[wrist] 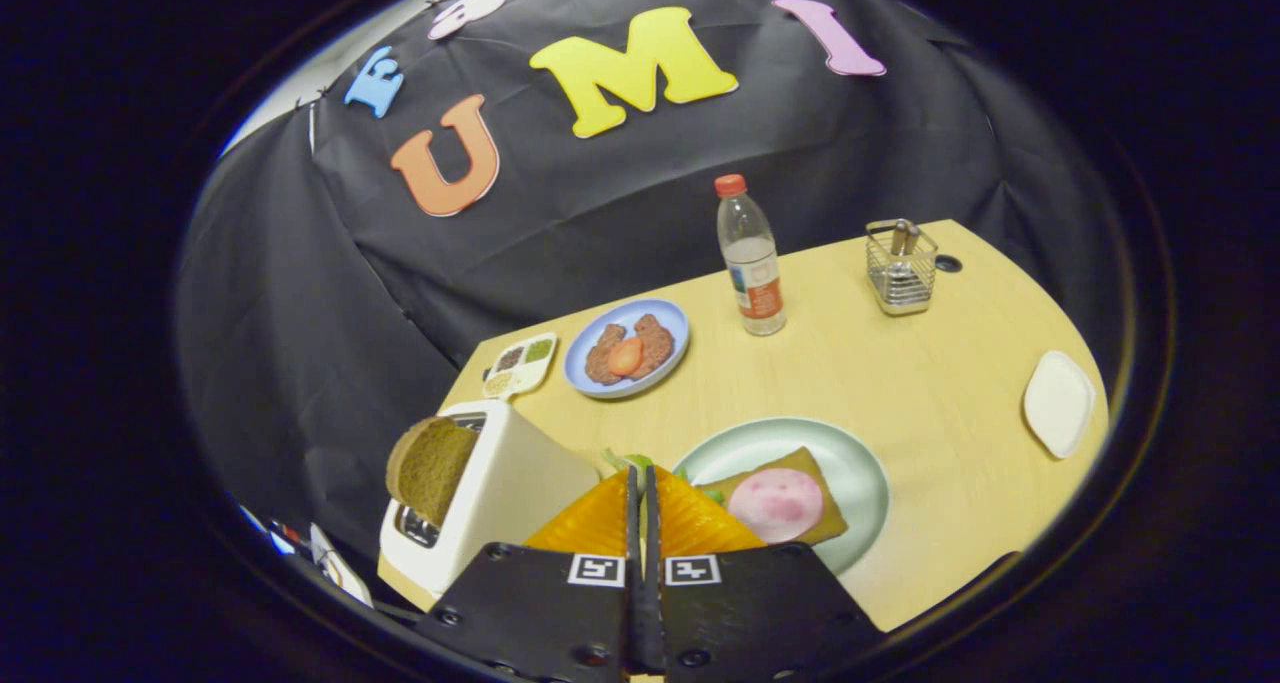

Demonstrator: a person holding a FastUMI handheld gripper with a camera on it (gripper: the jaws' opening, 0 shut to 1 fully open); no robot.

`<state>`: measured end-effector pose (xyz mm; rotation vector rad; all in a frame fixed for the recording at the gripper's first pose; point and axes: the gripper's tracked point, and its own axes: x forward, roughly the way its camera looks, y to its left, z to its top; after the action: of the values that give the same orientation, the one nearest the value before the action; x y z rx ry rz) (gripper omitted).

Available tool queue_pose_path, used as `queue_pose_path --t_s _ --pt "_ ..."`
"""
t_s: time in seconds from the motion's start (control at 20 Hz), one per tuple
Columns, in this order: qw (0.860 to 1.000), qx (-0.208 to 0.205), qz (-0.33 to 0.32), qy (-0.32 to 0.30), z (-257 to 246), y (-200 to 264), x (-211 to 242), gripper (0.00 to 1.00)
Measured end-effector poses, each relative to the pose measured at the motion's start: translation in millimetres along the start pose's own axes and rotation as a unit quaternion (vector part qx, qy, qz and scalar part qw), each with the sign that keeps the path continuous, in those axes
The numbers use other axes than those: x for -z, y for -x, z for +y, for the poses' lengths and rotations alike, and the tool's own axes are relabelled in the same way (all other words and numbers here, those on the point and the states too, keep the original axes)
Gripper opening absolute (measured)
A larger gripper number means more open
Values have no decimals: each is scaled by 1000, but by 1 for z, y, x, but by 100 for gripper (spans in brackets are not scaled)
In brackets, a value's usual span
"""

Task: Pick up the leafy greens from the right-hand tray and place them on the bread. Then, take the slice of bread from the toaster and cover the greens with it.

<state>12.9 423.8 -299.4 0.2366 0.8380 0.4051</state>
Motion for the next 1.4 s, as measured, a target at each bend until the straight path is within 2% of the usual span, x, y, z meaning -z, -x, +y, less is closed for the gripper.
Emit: queue_pose_path --t_s 0.3,0.45,0.5,0.55,0.8,0.9,1.05,1.4 --pt "998 55 -6 2 -61 3 -3 1" --pt "997 75 -4 9 -90 1 4 9" --pt "997 81 0 14 -97 2 8 23" --pt "996 83 2 20 -104 -4 11 23" --pt "994 97 4 50 -122 -6 15 72" --pt "992 101 -9 71 -123 -1 8 86" --pt "989 101 -42 95 -118 15 -10 97" --pt "976 92 -135 143 -67 87 -62 96"
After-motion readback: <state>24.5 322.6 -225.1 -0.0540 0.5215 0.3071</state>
